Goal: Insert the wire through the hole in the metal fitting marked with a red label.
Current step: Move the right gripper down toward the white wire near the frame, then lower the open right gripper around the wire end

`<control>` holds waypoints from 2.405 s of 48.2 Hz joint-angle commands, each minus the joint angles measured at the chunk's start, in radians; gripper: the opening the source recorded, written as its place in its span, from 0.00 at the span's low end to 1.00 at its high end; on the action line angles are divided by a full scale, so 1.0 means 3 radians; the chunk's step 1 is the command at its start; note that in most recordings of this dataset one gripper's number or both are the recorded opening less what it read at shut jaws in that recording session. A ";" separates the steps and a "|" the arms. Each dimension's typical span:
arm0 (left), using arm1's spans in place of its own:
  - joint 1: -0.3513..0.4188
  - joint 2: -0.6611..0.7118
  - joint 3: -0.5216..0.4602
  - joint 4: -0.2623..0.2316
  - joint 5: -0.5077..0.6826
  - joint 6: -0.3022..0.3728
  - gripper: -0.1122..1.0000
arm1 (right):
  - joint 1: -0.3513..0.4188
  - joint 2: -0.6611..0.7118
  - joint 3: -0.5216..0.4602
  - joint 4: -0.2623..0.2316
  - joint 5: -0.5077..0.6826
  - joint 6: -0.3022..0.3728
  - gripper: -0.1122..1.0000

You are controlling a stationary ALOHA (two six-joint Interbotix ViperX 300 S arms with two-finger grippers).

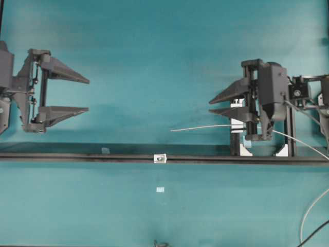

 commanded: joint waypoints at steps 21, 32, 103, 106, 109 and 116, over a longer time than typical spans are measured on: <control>0.0005 0.0261 -0.0082 -0.0005 -0.0174 0.0005 0.55 | 0.0051 0.0394 -0.0189 0.0010 -0.0026 0.0225 0.45; 0.0010 0.0261 -0.0082 -0.0005 -0.0189 0.0005 0.55 | 0.0112 0.0542 -0.0220 0.0005 -0.0026 0.0225 0.45; 0.0036 0.0261 -0.0026 -0.0005 -0.0184 0.0000 0.55 | 0.0179 0.1181 -0.0486 0.0015 0.0000 0.0639 0.73; 0.0036 0.0261 -0.0026 -0.0005 -0.0184 0.0000 0.55 | 0.0179 0.1181 -0.0476 0.0015 0.0000 0.0639 0.72; 0.0036 0.0261 -0.0026 -0.0005 -0.0184 0.0000 0.56 | 0.0179 0.1181 -0.0470 0.0015 0.0000 0.0639 0.71; 0.0036 0.0261 -0.0026 -0.0005 -0.0184 0.0005 0.55 | 0.0179 0.1186 -0.0465 0.0015 -0.0005 0.0639 0.65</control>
